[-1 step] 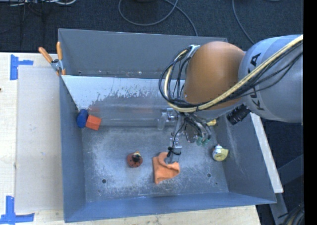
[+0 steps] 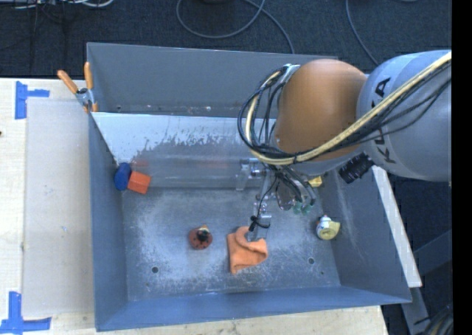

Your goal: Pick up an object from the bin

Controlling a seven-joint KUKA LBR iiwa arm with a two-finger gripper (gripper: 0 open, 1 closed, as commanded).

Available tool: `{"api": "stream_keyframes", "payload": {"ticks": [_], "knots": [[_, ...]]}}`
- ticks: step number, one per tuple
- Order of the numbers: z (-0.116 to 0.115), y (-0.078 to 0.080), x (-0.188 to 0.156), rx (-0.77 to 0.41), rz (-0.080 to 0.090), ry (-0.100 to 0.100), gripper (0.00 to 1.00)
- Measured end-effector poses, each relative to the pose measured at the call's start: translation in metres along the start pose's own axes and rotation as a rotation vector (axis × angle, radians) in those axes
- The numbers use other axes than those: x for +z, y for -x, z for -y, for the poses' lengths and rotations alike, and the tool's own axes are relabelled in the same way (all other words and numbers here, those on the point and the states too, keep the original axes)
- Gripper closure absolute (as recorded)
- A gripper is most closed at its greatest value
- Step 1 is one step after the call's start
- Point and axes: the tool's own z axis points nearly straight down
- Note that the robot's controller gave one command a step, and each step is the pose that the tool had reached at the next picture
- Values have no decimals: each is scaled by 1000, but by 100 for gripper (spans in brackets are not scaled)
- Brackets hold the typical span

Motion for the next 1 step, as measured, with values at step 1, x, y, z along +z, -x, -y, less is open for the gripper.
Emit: {"api": "stream_keyframes", "payload": {"ticks": [1], "knots": [[24, -27, 47, -82, -4, 0, 0]]}}
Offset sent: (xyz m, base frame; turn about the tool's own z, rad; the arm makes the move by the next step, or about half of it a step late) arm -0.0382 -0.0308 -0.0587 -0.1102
